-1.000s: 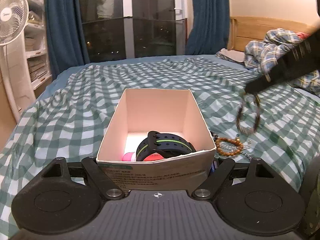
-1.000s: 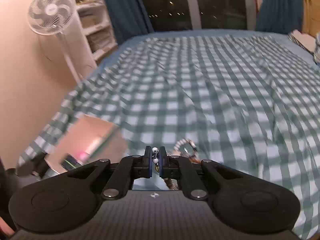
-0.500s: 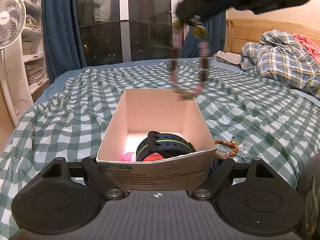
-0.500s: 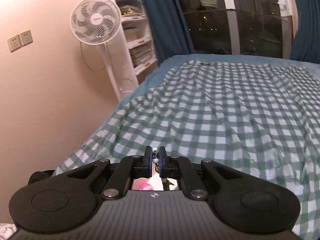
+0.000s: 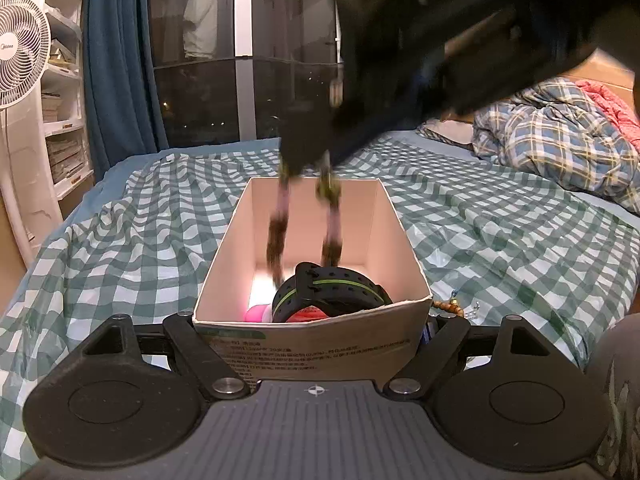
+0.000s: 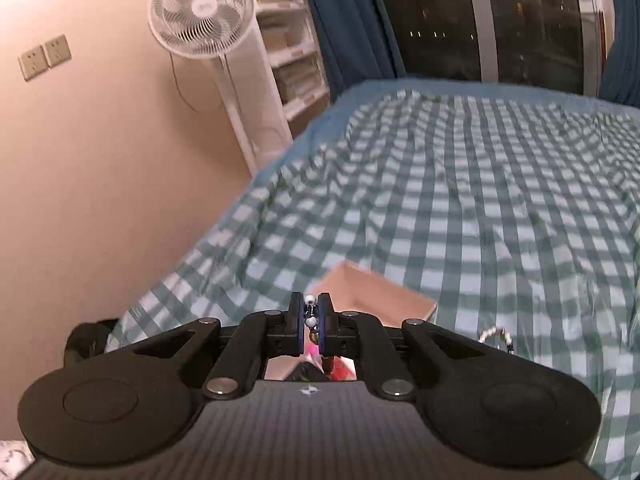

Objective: Organize jewelry
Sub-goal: 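Carry the beaded bracelet with the right tool and lower it into the box, then reach the right tool to the silver chain bracelet and grasp it, then carry the silver chain bracelet with the right tool and drop it into the box, then grasp the wooden bead bracelet with the right tool, then carry the wooden bead bracelet with the right tool and release it into the box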

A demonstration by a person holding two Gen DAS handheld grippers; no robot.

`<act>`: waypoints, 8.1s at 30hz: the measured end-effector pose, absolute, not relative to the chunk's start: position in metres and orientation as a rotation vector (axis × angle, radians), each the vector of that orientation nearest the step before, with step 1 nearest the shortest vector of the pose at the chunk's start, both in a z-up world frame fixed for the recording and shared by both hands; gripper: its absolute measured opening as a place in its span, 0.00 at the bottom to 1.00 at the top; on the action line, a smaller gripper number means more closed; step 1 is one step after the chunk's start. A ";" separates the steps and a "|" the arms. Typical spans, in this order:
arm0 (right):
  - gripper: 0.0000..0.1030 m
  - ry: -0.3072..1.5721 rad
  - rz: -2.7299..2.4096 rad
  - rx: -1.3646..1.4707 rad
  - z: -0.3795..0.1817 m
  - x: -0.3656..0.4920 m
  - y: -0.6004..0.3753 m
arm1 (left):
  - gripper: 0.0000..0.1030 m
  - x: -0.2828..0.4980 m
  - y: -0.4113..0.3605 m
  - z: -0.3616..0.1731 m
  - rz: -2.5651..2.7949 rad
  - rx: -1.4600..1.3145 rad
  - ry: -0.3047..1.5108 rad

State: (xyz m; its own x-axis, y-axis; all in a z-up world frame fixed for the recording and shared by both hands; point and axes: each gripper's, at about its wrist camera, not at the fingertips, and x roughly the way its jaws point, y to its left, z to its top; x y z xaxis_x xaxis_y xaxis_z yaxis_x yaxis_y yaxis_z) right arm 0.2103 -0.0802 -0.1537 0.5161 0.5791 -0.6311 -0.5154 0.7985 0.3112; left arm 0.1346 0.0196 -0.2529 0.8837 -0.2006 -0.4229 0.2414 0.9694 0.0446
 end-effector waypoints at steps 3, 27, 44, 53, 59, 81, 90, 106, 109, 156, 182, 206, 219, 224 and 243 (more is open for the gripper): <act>1.00 0.826 0.644 0.090 -0.168 0.212 -0.079 | 0.54 0.134 0.017 -0.253 -0.241 0.098 0.428; 1.00 0.758 0.388 0.032 -0.196 0.214 -0.158 | 0.54 0.143 0.028 -0.259 -0.188 0.086 0.457; 1.00 1.021 0.243 -0.055 -0.331 0.233 -0.162 | 0.54 0.154 0.032 -0.267 -0.193 0.052 0.505; 1.00 1.037 0.277 -0.061 -0.346 0.243 -0.157 | 0.54 0.155 0.030 -0.270 -0.203 0.053 0.519; 1.00 1.039 0.269 -0.027 -0.341 0.244 -0.167 | 0.54 0.155 0.029 -0.271 -0.201 0.059 0.520; 1.00 0.981 0.342 -0.075 -0.321 0.223 -0.149 | 0.54 0.153 0.030 -0.270 -0.187 0.056 0.520; 1.00 1.030 0.305 0.007 -0.343 0.250 -0.136 | 0.54 0.156 0.034 -0.270 -0.165 0.046 0.526; 1.00 0.977 0.289 0.082 -0.320 0.225 -0.174 | 0.54 0.158 0.034 -0.271 -0.168 0.047 0.534; 1.00 0.911 0.294 0.079 -0.299 0.218 -0.179 | 0.54 0.158 0.035 -0.272 -0.165 0.049 0.535; 1.00 0.599 0.414 -0.244 -0.159 0.215 -0.108 | 0.54 0.141 0.037 -0.250 -0.150 0.068 0.375; 1.00 0.991 0.180 0.100 -0.349 0.271 -0.200 | 0.54 0.170 0.049 -0.265 -0.128 -0.009 0.475; 1.00 0.835 0.312 0.115 -0.245 0.239 -0.193 | 0.54 0.166 0.039 -0.269 -0.172 0.030 0.500; 1.00 0.652 0.484 0.085 -0.145 0.219 -0.142 | 0.54 0.160 0.034 -0.266 -0.193 0.048 0.479; 1.00 0.631 0.558 0.078 -0.122 0.215 -0.117 | 0.54 0.156 0.029 -0.265 -0.215 0.067 0.466; 1.00 0.689 0.604 0.007 -0.142 0.210 -0.082 | 0.54 0.151 0.026 -0.262 -0.228 0.086 0.420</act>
